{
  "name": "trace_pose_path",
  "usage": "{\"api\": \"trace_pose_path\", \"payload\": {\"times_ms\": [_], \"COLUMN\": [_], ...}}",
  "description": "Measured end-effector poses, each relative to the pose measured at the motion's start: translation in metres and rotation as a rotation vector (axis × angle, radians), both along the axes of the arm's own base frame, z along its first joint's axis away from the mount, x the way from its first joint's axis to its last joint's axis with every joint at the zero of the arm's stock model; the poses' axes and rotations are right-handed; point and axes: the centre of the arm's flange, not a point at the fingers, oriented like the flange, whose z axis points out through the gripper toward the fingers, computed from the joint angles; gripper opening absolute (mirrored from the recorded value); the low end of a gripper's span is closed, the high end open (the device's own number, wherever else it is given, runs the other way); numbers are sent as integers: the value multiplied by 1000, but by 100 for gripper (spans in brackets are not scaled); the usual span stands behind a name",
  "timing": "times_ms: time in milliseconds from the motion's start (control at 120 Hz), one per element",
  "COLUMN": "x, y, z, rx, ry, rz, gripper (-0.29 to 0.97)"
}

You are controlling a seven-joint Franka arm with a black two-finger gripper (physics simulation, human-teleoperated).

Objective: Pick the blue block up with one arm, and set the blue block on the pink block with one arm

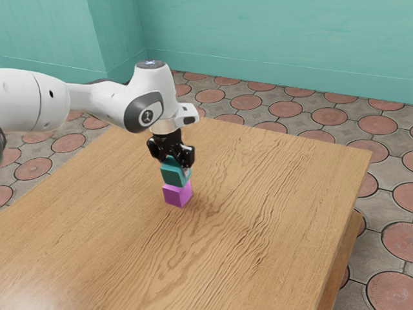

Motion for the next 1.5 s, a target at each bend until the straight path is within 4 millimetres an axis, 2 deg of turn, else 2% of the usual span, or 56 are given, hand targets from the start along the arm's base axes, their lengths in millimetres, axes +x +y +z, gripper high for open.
{"api": "trace_pose_path", "payload": {"times_ms": [100,200,317,400,642,983,1133,1383,1500], "x": [8,21,21,27,37,37,40,40,40], "y": [24,28,36,39,31,38,35,36,34], "z": [-3,-1,-18,-24,-24,-33,-28,-31,-31], "rx": [3,-11,-14,-20,-25,-27,-31,-33,-35], "ry": [25,51,108,121,125,141,131,135,135], "rz": [23,21,16,7,-45,-72,-86,-96,-106], "gripper": [39,37,36,35,35,35,35,35,46]}}
